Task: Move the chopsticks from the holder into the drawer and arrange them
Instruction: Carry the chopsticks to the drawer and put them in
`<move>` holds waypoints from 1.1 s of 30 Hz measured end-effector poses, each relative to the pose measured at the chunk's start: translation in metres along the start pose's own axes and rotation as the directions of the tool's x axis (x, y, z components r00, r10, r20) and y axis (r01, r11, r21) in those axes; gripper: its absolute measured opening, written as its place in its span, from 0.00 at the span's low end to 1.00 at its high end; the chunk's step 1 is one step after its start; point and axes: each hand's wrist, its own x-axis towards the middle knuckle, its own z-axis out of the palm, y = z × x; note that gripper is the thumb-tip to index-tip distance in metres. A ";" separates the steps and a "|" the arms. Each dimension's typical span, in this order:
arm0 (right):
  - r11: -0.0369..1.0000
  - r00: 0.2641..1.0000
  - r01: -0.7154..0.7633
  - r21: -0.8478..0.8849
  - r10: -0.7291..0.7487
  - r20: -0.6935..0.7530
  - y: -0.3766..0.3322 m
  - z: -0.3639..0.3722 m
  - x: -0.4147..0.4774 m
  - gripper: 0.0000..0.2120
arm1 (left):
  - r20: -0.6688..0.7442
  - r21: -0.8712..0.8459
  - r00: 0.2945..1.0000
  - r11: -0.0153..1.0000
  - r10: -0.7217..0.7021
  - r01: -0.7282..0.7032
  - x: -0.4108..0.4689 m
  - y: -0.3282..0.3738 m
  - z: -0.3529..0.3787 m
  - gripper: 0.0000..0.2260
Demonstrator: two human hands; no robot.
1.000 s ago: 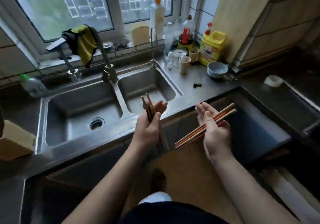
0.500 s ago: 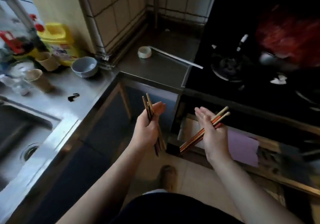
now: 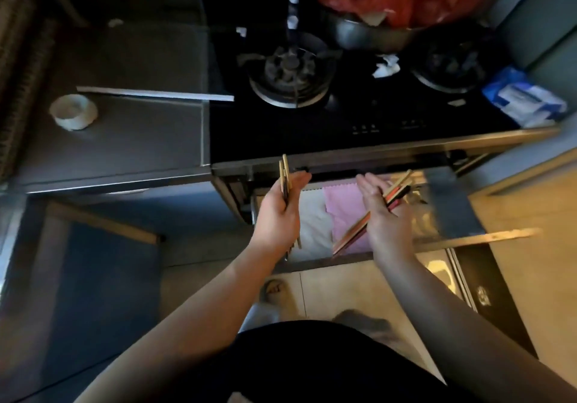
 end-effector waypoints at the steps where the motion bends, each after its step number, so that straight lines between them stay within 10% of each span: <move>1: 1.000 1.000 -0.016 0.006 0.016 -0.023 0.006 -0.003 0.008 0.13 | 0.011 0.008 1.000 1.000 -0.015 0.014 0.008 -0.007 0.009 0.10; 19: 0.948 0.940 -0.307 -0.088 0.317 0.127 0.195 -0.008 0.154 0.11 | -0.128 0.218 0.971 0.950 -0.200 0.225 0.108 -0.188 0.131 0.12; 33: 0.780 0.757 -0.568 -0.262 0.620 0.205 0.345 0.056 0.208 0.13 | -0.161 0.045 0.831 0.837 -0.533 0.545 0.163 -0.324 0.126 0.11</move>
